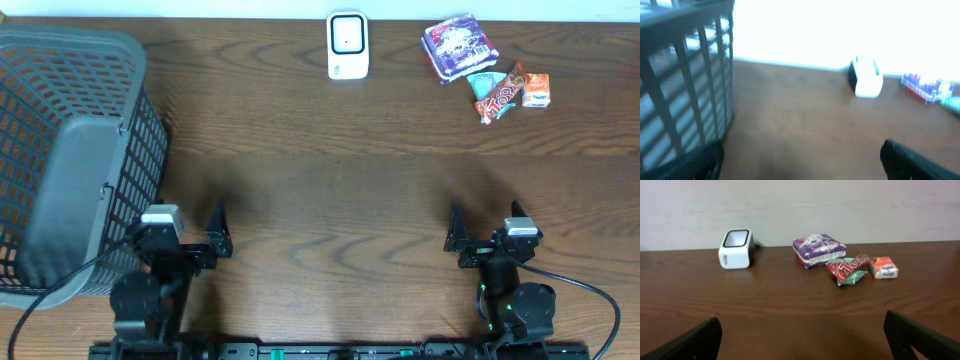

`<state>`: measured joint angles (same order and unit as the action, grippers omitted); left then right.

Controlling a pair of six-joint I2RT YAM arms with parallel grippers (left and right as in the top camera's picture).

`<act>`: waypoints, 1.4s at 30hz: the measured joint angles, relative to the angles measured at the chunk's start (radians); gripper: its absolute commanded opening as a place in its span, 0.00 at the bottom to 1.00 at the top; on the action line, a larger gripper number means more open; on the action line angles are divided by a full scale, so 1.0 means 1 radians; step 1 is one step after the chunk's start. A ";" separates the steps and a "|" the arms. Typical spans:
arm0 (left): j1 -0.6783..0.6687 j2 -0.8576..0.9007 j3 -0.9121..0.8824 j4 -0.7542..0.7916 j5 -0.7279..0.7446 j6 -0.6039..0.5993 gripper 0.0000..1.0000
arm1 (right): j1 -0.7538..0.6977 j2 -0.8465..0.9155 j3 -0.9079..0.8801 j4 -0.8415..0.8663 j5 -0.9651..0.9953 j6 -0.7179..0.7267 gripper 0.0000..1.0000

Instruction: Scan the item barcode

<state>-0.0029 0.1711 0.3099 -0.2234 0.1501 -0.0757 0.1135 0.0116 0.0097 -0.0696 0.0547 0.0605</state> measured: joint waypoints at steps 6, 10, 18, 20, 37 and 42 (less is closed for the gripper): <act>0.002 -0.045 -0.153 0.248 0.000 0.003 0.99 | 0.000 0.000 0.000 0.000 0.000 0.000 0.99; 0.002 -0.075 -0.231 0.337 0.000 0.003 0.99 | 0.000 0.000 0.000 0.000 0.000 0.000 0.99; 0.002 -0.157 -0.299 0.352 0.001 0.003 0.99 | 0.000 0.000 0.000 0.000 0.000 0.000 0.99; 0.003 -0.158 -0.299 0.336 0.004 0.008 0.99 | 0.000 0.000 0.000 0.000 0.000 0.000 0.99; 0.003 -0.160 -0.298 0.220 0.054 0.107 0.99 | 0.000 0.000 0.000 0.000 -0.002 0.000 0.99; 0.003 -0.160 -0.298 0.220 0.054 0.107 0.99 | 0.000 0.000 0.000 0.000 -0.002 0.000 0.99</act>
<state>-0.0002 0.0109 0.0116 -0.0029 0.2039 0.0311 0.1135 0.0120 0.0093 -0.0696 0.0525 0.0605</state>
